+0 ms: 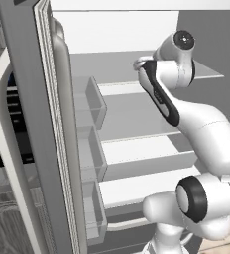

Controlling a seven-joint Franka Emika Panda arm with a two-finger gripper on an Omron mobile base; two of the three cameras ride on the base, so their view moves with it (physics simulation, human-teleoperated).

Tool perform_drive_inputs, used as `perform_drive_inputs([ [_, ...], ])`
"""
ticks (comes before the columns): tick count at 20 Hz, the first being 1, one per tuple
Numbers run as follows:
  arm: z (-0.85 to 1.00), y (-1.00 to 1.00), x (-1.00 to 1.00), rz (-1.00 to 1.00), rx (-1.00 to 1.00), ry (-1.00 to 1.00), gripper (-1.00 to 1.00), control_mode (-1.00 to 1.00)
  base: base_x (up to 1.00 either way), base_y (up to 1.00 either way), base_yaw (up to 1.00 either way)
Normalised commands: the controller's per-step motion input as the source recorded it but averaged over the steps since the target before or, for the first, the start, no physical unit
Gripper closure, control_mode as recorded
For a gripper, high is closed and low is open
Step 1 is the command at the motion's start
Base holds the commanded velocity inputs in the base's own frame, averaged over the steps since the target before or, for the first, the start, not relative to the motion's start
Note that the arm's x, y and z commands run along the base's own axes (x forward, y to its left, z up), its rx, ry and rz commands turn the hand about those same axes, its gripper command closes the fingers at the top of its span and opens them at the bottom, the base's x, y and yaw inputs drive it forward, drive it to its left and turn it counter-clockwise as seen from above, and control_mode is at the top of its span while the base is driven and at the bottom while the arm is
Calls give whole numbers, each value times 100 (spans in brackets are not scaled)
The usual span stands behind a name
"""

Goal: Retrieve a lemon from the fridge and place it on the cutting board with the fish.

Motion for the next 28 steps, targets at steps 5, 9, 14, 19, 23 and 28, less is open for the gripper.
perform_drive_inputs([
  [5,43,0,-62,0,2,3,100,-100,0,0,0],
  [9,71,0,-70,0,0,16,100,-100,0,0,0],
  [14,9,-3,-93,0,0,4,100,-100,0,0,0],
  [19,-29,0,-89,0,0,0,100,-100,0,0,0],
  [23,-3,0,-82,0,0,4,100,-100,0,0,0],
  [28,-20,-1,-98,0,0,2,100,-100,0,0,0],
])
